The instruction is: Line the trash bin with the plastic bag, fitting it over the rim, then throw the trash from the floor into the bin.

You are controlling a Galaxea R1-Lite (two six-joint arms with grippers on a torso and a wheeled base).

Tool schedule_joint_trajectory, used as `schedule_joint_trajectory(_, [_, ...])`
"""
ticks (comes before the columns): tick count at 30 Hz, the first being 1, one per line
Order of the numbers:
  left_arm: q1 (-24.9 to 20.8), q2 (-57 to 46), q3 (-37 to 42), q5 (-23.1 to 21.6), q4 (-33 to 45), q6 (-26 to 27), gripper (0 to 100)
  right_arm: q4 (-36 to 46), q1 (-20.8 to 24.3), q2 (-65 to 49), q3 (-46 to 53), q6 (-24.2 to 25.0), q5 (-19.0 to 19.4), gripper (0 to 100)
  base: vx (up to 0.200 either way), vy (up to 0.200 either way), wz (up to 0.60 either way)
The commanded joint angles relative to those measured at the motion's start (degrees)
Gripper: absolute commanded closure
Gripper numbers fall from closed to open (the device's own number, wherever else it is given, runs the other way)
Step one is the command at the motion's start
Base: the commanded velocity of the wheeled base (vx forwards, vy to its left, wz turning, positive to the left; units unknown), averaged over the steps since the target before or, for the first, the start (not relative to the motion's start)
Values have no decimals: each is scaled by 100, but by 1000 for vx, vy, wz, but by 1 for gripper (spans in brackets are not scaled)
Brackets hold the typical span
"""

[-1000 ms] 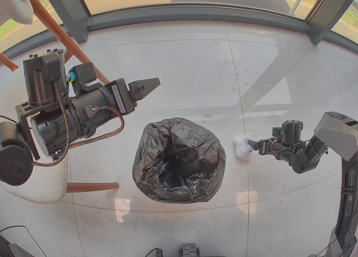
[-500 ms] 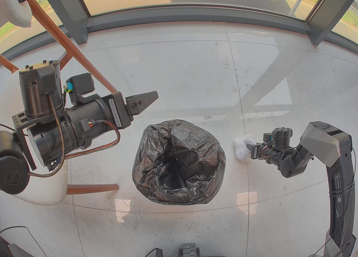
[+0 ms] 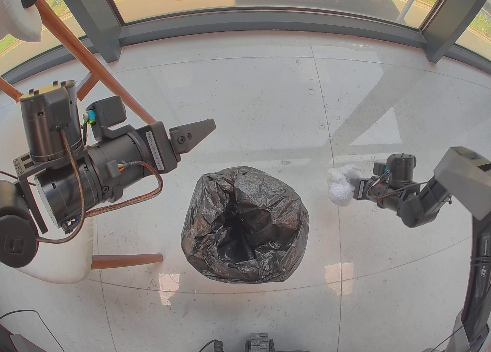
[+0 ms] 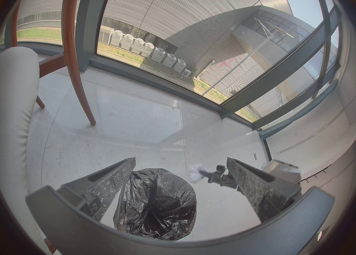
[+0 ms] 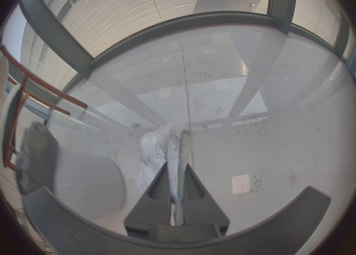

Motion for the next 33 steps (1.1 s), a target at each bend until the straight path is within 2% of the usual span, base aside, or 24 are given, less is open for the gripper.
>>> schedule_joint_trajectory(1, [-6,-210,210,-114,-14,10,0,2515,524,-3978,795,793,838,100,0,0,0])
schedule_joint_trajectory(4, [-6,-219,245,-132,-14,36,0,3570,1096,-4690,804,1188,1049,100,0,0,0])
schedule_joint_trajectory(5, [-6,-219,245,-132,-14,54,0,3684,1210,-4761,804,1268,1058,100,0,0,0])
schedule_joint_trajectory(6, [-6,-219,245,-132,-14,54,0,3684,1210,-4761,804,1268,1058,100,0,0,0])
schedule_joint_trajectory(7, [-6,-219,218,-141,-14,115,0,3816,1544,-4849,804,1496,1067,100,0,0,0])
schedule_joint_trajectory(11, [-6,-210,218,-141,-14,238,0,3790,2106,-4813,777,1777,1067,100,0,0,0])
schedule_joint_trajectory(12, [-6,-210,218,-141,-14,238,0,3790,2106,-4813,777,1777,1067,100,0,0,0])
schedule_joint_trajectory(15, [-6,-183,236,-141,-14,274,0,3790,2669,-4567,751,1865,1084,100,0,0,0])
schedule_joint_trajectory(19, [-6,-175,227,-141,-14,274,0,3790,3108,-4312,812,1821,1067,100,0,0,0])
schedule_joint_trajectory(25, [3,-175,210,-141,-14,282,0,3763,3196,-3987,804,1795,1076,100,0,0,0])
schedule_joint_trajectory(29, [12,-175,210,-132,-14,282,0,3245,3223,-3803,848,1812,1067,100,0,0,0])
schedule_joint_trajectory(30, [12,-166,210,-132,-14,282,0,3104,3240,-3794,900,1821,1067,0,0,0,0])
schedule_joint_trajectory(33, [29,-175,192,-132,-14,291,0,2823,3249,-3750,979,1848,1032,0,0,0,0])
